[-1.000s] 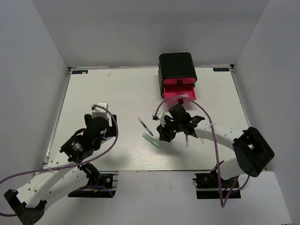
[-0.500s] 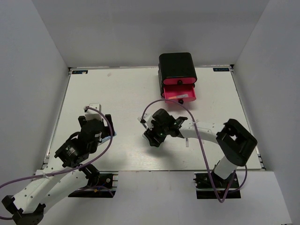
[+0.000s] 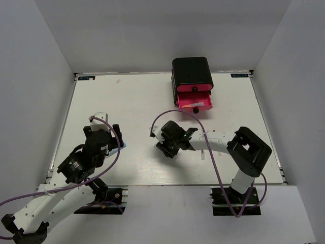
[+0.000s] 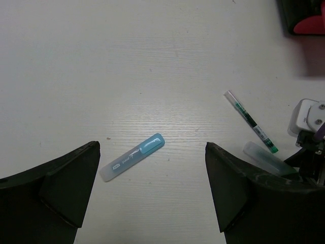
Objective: Sort the stationery into containers
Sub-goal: Grab a piece of stationery with the right arm, then place the stationery into the container, then grab a piece of stationery with the left arm
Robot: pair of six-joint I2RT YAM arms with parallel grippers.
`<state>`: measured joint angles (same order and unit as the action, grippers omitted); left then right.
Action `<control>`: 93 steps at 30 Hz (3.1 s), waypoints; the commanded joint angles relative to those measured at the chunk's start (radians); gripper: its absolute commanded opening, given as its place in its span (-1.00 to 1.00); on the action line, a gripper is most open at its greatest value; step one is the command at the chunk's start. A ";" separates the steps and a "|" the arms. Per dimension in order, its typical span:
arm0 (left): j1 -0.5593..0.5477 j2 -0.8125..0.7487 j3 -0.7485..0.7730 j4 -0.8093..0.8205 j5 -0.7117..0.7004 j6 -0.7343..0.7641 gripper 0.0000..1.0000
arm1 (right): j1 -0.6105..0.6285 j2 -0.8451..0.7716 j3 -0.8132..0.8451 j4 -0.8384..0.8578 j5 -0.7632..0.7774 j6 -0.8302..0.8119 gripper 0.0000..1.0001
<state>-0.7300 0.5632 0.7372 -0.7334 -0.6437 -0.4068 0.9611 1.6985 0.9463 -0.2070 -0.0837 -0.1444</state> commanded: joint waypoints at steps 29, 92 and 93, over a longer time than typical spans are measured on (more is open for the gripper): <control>0.003 -0.042 0.004 0.031 0.072 0.056 0.88 | -0.311 -0.303 0.161 0.055 0.312 -0.947 -0.78; 0.213 1.146 0.287 -0.113 0.265 0.359 0.83 | -0.532 -0.973 -0.342 0.126 -0.350 -0.218 0.04; 0.213 1.156 0.287 -0.113 0.279 0.359 0.83 | -0.538 -0.982 -0.345 0.127 -0.349 -0.218 0.04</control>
<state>-0.5297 1.7023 1.0176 -0.8555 -0.3805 -0.0570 0.4332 0.7486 0.6117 -0.1375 -0.4358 -0.3843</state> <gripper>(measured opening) 0.911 0.520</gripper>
